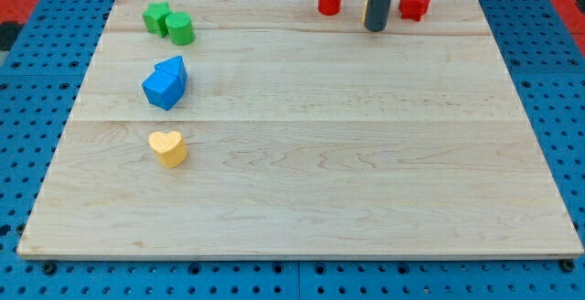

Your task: Push the red circle into the yellow hexagon

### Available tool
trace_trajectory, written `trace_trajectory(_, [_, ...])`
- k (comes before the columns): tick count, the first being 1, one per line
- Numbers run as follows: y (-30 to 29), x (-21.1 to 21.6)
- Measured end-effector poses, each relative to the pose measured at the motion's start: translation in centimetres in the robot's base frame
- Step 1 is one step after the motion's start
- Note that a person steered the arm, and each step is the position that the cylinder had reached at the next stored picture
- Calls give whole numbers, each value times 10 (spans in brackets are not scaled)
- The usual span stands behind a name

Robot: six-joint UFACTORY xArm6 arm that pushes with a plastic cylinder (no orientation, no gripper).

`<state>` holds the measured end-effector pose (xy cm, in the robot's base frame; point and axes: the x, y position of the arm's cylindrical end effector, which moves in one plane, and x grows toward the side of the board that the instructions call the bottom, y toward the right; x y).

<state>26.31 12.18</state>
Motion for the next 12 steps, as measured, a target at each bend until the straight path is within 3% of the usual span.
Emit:
trace_trajectory(1, [-123,4])
trace_trajectory(2, [-203,-27])
trace_trajectory(3, [-180,-71])
trace_trajectory(4, [-113,-68])
trace_trajectory(5, [-86,-39])
trace_trajectory(6, [-74,-25])
trace_trajectory(7, [-138,-41])
trace_trajectory(8, [-127,-70])
trace_trajectory(9, [-53,-71])
trace_trajectory(10, [-29,-55])
trace_trajectory(11, [-135,-21])
trace_trajectory(12, [-159,90])
